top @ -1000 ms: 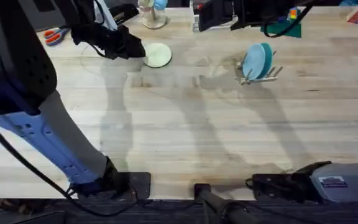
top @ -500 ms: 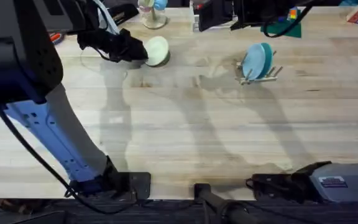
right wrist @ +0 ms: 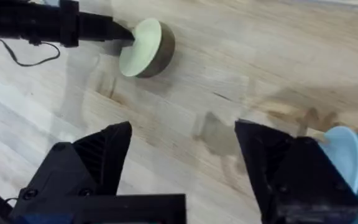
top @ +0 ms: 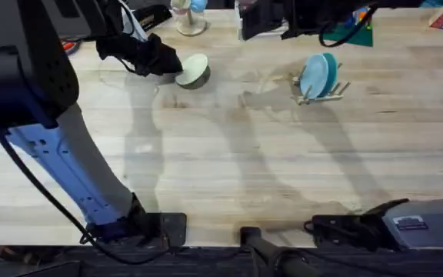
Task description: Pick up the plates from the table one by one and place each into a slot on the dish rack.
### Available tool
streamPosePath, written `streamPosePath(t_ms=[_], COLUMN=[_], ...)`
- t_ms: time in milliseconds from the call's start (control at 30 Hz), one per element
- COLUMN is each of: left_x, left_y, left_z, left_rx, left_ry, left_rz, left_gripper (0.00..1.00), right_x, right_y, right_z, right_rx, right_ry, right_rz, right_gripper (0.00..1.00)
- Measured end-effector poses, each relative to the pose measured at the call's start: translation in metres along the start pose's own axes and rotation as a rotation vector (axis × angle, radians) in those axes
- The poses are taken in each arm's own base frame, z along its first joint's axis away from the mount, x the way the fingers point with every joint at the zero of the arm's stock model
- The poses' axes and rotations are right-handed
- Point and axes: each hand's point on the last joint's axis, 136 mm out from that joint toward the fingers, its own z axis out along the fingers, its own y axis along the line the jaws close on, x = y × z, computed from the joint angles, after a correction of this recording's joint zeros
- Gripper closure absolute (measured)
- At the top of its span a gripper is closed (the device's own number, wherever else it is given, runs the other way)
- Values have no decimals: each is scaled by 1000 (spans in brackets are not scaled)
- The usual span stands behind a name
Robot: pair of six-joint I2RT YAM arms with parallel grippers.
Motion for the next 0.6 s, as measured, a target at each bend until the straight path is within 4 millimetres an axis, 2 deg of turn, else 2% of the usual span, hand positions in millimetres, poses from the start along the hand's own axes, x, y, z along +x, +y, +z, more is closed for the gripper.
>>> streamPosePath(t_ms=[167,433,600], left_x=[0,0,1], left_y=[0,0,0], left_z=[0,0,0], left_rx=[0,-1,-3], left_ry=[0,1,5], left_rz=[-1,-2,-5], left_gripper=[961,961,961], right_x=[3,4,12], right_y=[2,9,13], right_z=[16,25,47], right_rx=[-7,-18,-24], right_ry=[24,29,70], right_rz=[-2,5,26], right_gripper=[7,8,7])
